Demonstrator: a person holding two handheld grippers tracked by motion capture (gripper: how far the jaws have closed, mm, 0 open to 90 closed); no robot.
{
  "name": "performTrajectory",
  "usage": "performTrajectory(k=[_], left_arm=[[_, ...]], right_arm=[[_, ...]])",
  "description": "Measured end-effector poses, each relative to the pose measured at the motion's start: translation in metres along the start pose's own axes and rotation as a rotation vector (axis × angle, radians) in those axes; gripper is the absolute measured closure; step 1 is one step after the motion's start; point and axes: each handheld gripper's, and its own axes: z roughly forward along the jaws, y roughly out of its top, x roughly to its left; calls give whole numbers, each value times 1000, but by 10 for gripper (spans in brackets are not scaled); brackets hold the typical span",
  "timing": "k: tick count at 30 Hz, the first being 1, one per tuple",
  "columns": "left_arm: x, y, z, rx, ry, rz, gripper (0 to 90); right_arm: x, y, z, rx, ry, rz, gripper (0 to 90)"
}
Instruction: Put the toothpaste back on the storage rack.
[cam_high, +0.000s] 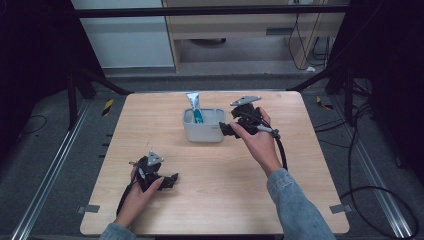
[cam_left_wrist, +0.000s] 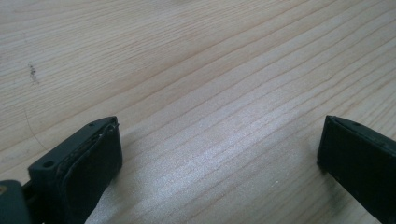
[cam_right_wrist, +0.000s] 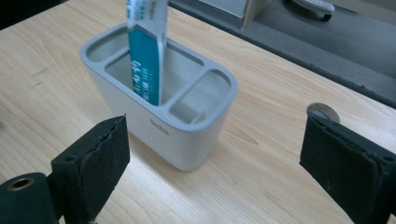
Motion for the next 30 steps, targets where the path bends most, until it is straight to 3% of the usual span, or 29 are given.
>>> performTrajectory(k=[12,30], left_arm=[[0,0,0,0,0,-1,0],[0,0,0,0,0,-1,0]], right_arm=[[-21,-24,-17,-5,-52,31,82],[-46,-68,-35,18,-67,69,85]])
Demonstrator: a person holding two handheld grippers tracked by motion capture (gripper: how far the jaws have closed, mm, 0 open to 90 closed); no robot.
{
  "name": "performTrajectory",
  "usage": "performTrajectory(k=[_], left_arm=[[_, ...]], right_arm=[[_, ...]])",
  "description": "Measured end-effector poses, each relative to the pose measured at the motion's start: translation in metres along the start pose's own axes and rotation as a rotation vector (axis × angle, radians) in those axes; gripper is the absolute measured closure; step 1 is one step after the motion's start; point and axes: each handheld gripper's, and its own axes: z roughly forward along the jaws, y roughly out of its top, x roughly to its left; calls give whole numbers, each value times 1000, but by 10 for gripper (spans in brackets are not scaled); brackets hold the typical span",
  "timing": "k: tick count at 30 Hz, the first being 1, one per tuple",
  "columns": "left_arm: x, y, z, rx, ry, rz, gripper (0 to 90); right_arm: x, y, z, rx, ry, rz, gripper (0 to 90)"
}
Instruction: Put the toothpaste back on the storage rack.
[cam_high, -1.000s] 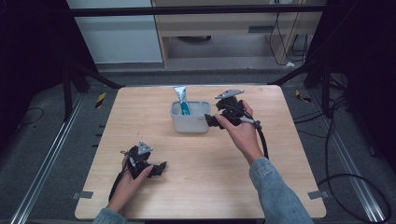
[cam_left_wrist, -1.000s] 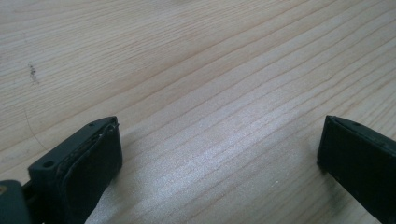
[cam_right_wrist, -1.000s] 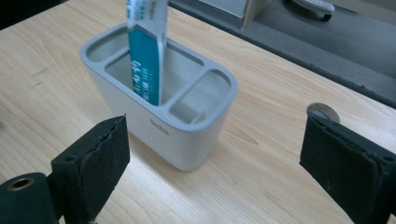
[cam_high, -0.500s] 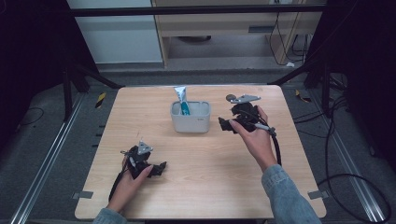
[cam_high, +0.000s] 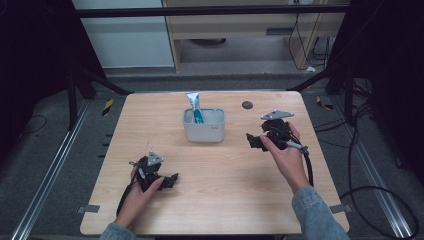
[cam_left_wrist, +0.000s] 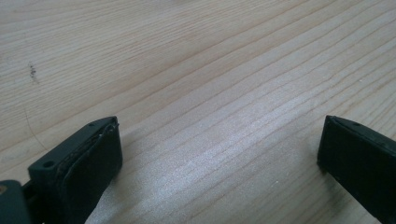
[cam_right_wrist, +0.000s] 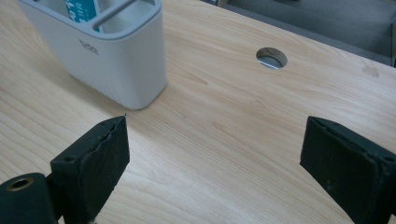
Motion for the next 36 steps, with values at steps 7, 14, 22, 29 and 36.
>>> performTrajectory(k=[7,14,22,29,36], left_arm=[[0,0,0,0,0,0,0],[0,0,0,3,0,3,0],[0,0,0,0,0,1,0],[0,0,0,0,1,1,0],[0,0,0,0,1,1,0]], right_arm=[[-13,-18,-3,0,-17,8,105],[-24,-40,-3,-17,-30,-10,133],[-37,-66,2,-14,-70,6,136],[-45,-86,9,21,-97,22,133],[-52,-103,14,54,-107,45,130]])
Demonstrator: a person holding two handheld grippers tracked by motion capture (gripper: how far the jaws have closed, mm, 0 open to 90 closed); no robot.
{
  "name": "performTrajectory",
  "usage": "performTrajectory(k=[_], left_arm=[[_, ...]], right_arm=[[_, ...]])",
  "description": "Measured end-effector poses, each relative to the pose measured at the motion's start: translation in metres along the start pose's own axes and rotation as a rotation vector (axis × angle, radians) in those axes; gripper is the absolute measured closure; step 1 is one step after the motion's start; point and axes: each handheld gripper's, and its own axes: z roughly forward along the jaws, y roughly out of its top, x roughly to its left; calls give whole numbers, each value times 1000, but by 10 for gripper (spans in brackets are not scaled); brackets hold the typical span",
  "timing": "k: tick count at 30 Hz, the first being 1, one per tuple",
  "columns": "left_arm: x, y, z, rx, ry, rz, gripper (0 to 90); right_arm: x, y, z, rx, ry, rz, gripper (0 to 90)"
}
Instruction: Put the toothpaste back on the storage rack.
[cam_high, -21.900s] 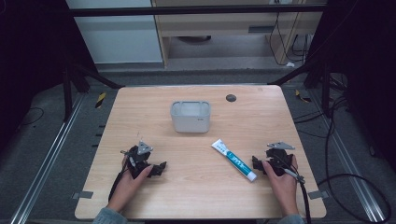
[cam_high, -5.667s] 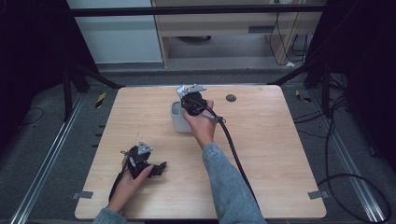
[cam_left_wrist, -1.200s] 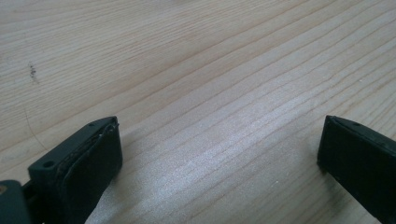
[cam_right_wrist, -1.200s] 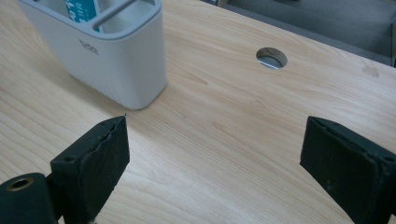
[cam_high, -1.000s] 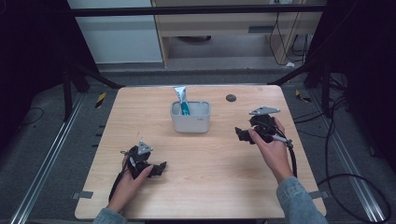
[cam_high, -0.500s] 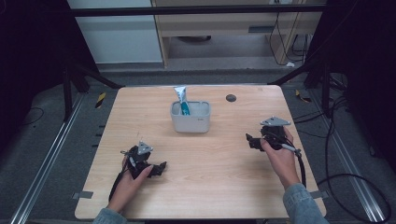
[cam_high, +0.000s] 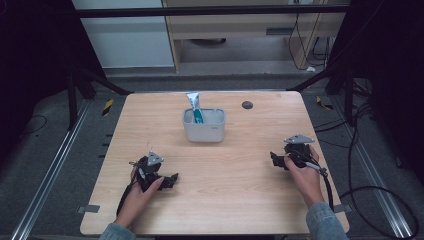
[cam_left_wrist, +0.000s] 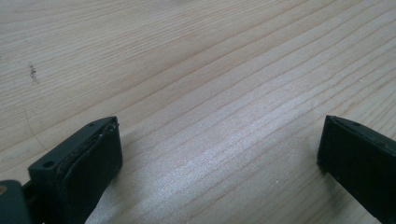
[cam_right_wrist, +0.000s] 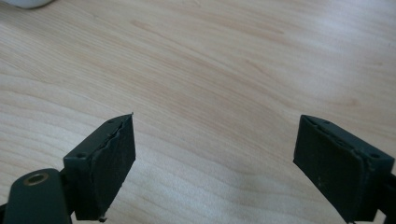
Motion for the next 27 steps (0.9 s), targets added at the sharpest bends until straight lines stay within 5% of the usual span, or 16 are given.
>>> performTrajectory(k=[19,27], left_arm=[[0,0,0,0,0,0,0],[0,0,0,0,0,0,0]], right_arm=[[-11,-15,19,1,-3,124,114],[-11,-16,24,24,-4,134,103]])
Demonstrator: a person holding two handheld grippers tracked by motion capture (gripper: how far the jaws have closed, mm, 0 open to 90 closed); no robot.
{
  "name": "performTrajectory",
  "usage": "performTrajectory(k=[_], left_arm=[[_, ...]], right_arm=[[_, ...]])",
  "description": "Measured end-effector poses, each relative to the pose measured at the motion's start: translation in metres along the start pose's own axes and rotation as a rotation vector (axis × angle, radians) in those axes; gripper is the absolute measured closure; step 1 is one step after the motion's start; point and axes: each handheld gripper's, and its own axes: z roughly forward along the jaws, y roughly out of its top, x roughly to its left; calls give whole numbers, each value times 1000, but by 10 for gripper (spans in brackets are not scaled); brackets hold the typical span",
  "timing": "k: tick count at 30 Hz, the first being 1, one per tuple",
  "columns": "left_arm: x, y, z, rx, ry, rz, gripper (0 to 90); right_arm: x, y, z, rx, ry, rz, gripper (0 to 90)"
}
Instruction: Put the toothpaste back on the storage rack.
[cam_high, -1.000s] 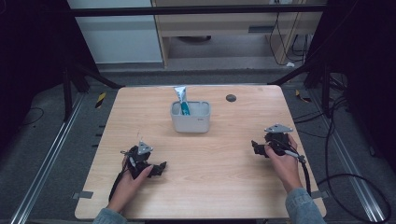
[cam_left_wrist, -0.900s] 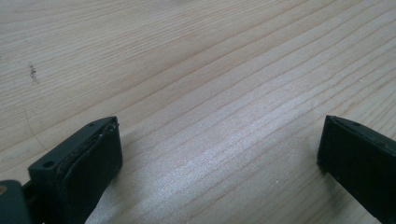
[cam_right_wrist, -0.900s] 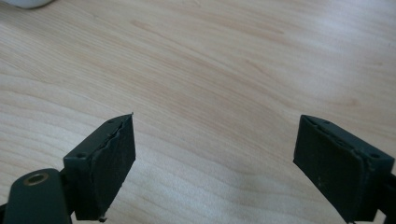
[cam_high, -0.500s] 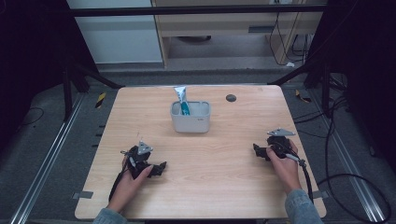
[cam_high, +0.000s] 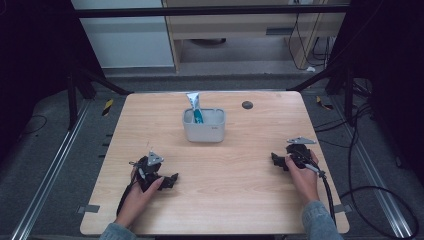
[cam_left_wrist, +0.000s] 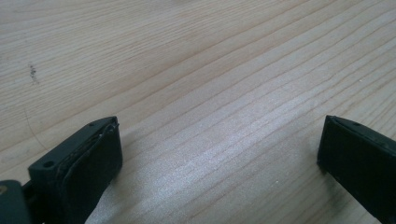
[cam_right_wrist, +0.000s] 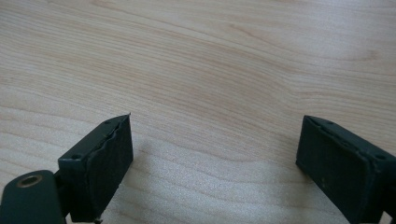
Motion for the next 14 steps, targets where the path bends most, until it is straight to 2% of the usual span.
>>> performTrajectory(k=[4,10,14], left_arm=[[0,0,0,0,0,1,0],[0,0,0,0,0,0,0],[0,0,0,0,0,0,0]], right_arm=[[2,0,1,10,-10,-16,88],[6,1,2,20,-32,8,52],[9,0,1,27,-68,45,29]])
